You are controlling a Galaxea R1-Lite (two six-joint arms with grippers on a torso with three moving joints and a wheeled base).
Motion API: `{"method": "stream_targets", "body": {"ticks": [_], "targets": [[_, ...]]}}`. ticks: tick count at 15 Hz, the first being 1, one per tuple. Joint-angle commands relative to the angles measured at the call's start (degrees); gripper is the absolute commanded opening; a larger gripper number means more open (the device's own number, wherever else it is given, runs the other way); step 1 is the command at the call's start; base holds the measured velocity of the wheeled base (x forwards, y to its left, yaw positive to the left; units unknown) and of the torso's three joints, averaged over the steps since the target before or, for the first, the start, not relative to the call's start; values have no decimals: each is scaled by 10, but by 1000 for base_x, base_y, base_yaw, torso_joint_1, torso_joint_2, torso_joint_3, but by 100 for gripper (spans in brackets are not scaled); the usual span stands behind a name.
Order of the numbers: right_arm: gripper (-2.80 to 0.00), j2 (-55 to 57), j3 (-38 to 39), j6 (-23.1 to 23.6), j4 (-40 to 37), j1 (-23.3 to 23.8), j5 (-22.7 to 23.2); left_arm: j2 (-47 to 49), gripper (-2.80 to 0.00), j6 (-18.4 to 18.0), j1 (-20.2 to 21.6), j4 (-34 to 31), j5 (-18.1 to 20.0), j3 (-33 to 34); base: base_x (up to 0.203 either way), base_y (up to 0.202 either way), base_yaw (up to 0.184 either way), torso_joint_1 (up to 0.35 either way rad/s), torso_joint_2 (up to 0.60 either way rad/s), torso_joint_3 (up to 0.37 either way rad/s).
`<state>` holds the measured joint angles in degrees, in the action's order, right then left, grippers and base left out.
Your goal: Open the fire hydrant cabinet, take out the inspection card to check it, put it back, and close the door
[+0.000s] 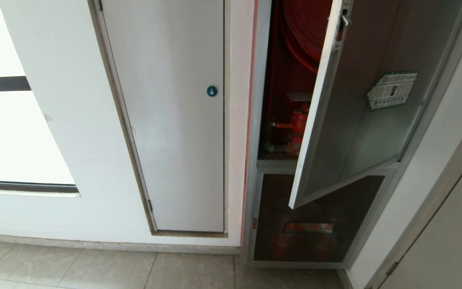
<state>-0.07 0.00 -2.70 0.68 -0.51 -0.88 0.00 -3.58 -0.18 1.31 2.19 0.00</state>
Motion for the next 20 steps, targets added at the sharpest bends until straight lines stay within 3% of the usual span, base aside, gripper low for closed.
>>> {"method": "stream_targets", "body": {"ticks": [1, 10, 12, 16, 20], "targets": [[-280, 1, 2, 0, 0, 0, 0, 1, -280, 0, 0, 0, 0, 7, 0, 0, 0, 0, 0, 0], [-280, 12, 2, 22, 3, -1, 2, 1, -280, 0, 0, 0, 0, 7, 0, 0, 0, 0, 0, 0], [-280, 25, 2, 22, 59, -1, 6, 1, -280, 0, 0, 0, 0, 7, 0, 0, 0, 0, 0, 0], [-280, 147, -1, 40, 189, -5, 57, 1, -280, 0, 0, 0, 0, 7, 0, 0, 0, 0, 0, 0], [-280, 292, -63, 53, 227, -78, 110, 1, -280, 0, 0, 0, 0, 7, 0, 0, 0, 0, 0, 0]]}}
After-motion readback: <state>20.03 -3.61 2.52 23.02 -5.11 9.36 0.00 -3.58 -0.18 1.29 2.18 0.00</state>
